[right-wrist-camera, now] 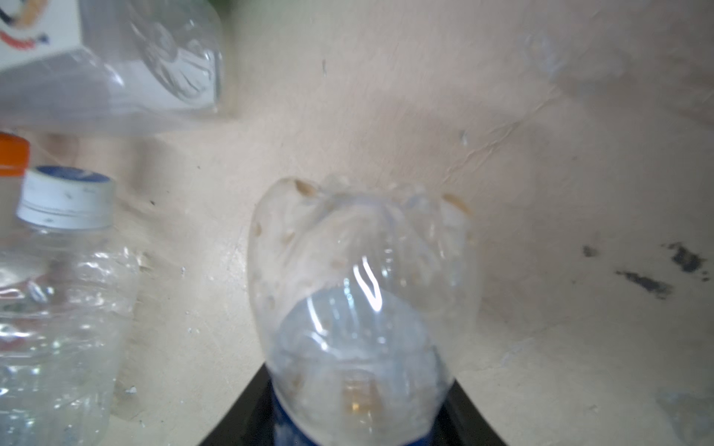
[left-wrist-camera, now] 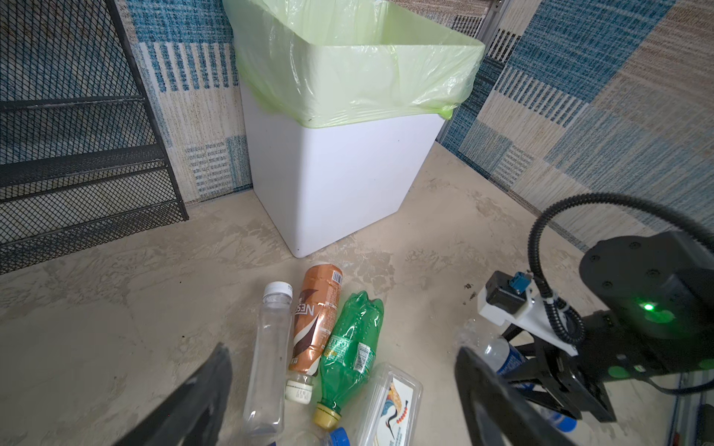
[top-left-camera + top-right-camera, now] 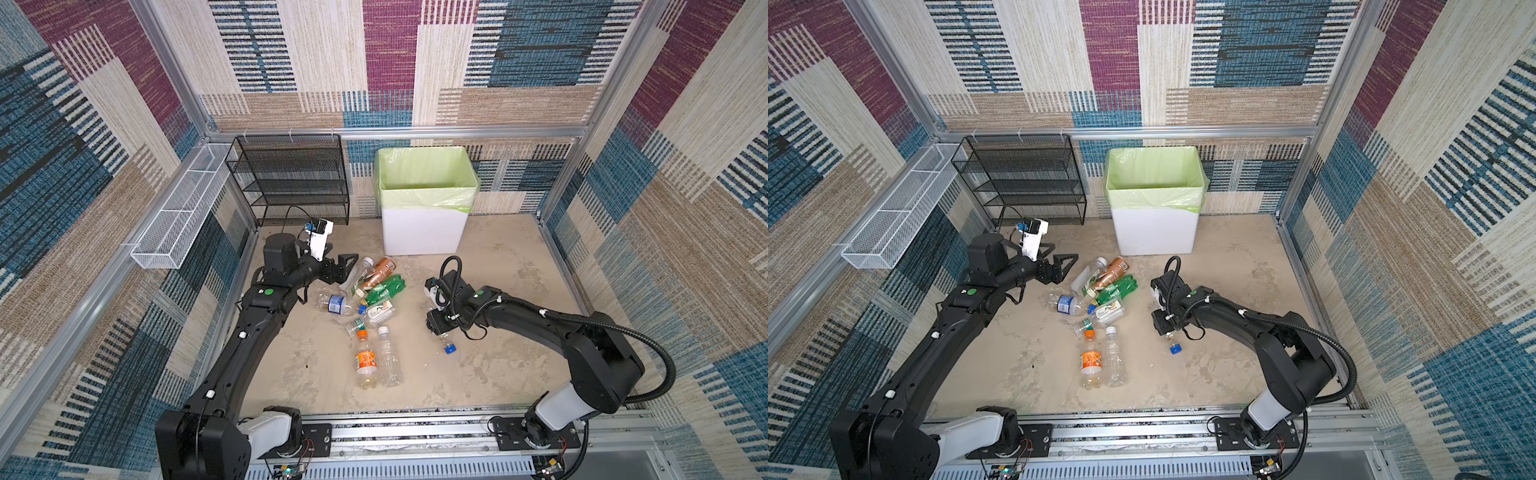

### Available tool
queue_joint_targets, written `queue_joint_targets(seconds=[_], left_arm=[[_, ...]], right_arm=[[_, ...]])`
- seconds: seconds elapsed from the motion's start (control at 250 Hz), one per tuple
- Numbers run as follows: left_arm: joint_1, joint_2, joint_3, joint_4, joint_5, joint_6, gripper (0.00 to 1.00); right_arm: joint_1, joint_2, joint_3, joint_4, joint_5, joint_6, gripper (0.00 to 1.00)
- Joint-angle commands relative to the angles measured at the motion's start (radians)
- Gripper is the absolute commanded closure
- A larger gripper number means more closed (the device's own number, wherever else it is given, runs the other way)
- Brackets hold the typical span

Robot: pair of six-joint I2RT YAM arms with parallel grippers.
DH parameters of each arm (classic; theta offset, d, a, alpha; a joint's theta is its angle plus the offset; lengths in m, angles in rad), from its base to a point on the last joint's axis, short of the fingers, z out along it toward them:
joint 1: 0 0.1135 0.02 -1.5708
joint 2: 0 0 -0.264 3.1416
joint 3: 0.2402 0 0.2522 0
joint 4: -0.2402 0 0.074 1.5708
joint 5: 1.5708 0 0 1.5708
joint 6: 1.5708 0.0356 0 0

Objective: Throw the plastic bottles in the bin
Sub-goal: 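Grasp the blue-label water bottle with the right gripper and lift it, then drop the blue-label bottle into the bin while the left gripper nears the pile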

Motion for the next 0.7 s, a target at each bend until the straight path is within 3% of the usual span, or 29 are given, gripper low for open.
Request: queue_joint_targets(seconds=[0.0, 0.212, 0.368, 0.528, 0.696], left_arm=[[-0.002, 0.001, 0.01, 0.01, -0.006, 0.005, 0.09], [-0.009, 0.004, 0.008, 0.014, 0.003, -0.001, 0.09], [-0.017, -0.009, 0.004, 0.017, -0.011, 0.008, 0.09], [-0.019, -0.019, 0.006, 0.021, -0.002, 0.003, 0.09], [-0.028, -0.029, -0.004, 0.029, -0.016, 0.009, 0.09]], right_arm=[[0.0, -0.053, 0.051, 0.111, 0.114, 0.019, 0.48], [-0.007, -0.194, 0.141, 0.456, 0.285, -0.104, 0.49], [-0.009, -0.344, 0.025, 0.979, 0.357, -0.231, 0.48], [-0.009, -0.402, -0.119, 1.61, 0.377, -0.455, 0.44], [-0.017, -0.336, -0.034, 1.908, 0.366, -0.569, 0.42]])
